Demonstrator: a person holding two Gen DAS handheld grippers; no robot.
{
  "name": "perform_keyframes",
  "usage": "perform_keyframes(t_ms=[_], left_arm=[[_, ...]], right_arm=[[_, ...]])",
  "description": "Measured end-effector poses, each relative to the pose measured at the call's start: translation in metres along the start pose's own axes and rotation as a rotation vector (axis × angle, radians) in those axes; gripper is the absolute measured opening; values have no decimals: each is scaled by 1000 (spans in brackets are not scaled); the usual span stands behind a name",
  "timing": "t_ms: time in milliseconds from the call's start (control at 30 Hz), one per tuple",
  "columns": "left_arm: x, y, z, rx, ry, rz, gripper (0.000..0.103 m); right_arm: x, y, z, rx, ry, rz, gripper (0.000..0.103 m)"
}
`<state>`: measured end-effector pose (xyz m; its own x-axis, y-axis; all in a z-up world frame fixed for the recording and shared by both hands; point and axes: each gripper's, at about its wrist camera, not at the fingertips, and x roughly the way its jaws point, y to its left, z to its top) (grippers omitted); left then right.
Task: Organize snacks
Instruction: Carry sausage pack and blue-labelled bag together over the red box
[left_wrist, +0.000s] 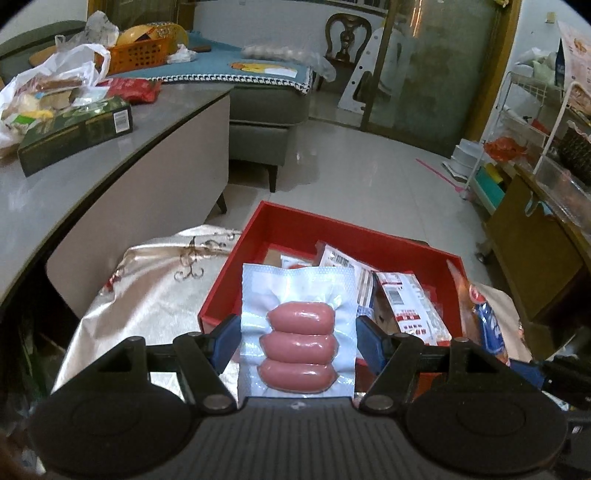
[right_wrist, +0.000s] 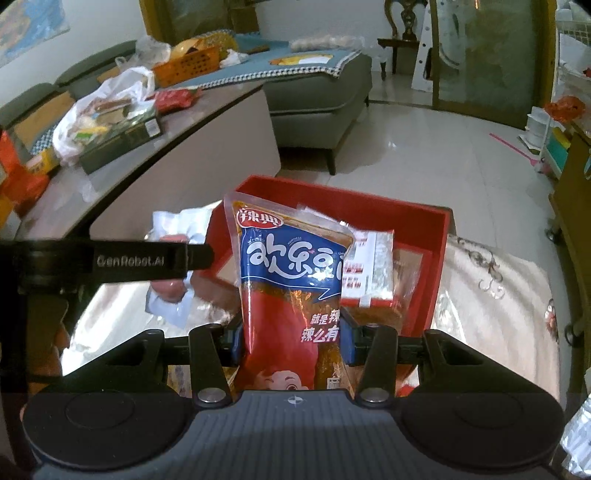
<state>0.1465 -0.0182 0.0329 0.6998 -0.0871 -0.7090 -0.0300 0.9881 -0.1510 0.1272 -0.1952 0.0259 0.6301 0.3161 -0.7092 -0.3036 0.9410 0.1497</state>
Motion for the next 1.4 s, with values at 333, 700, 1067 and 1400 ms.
perform_keyframes(t_ms=[333,700,1067,1400], left_arm=[[11,-9,11,20,-21,16,60],[27,-12,20,19,-33,29,60],[51,-18,19,53,-7,58,61],[74,-18,18,76,12,74,61]], right_arm=[[13,-7,14,10,-13,-5,55],[28,-10,22,17,-5,-10,55],[51,-15,23,26,34,-23,55],[71,-15,23,12,70,-41,55]])
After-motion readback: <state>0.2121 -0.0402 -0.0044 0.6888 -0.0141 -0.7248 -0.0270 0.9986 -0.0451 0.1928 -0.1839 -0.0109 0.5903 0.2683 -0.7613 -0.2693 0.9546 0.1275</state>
